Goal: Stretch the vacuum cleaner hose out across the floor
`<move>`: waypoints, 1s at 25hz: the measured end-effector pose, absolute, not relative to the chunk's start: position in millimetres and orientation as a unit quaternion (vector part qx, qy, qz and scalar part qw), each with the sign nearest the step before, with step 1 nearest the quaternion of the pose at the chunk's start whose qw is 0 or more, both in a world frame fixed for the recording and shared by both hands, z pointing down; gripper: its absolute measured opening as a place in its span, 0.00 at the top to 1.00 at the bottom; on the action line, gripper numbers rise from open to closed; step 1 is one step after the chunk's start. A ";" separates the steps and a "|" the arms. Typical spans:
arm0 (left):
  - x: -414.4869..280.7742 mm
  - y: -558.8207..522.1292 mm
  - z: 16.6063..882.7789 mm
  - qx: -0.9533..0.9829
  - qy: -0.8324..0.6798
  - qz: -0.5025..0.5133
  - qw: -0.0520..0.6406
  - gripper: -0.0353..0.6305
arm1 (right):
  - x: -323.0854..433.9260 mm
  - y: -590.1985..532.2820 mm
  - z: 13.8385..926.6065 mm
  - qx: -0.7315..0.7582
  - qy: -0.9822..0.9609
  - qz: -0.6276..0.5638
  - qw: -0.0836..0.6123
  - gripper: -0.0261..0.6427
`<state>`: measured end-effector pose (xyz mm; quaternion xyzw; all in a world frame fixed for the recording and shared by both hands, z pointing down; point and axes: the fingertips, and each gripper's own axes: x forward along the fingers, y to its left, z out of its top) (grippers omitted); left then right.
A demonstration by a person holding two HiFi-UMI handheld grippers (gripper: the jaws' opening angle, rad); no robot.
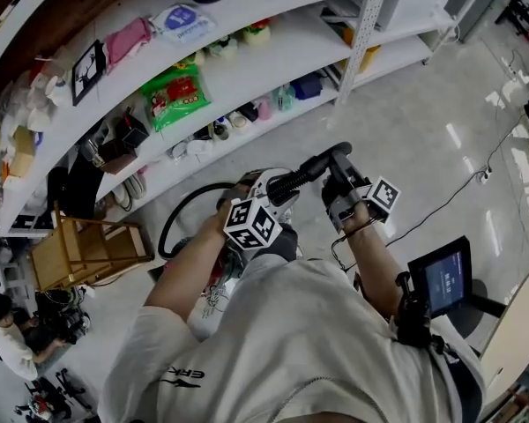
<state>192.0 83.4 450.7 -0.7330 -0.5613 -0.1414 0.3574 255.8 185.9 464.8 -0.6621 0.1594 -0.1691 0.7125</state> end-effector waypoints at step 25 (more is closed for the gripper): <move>328.1 210.7 461.1 -0.669 -0.658 -0.113 0.327 0.66 | 369.5 323.3 473.8 -0.686 0.059 -0.104 0.718 0.68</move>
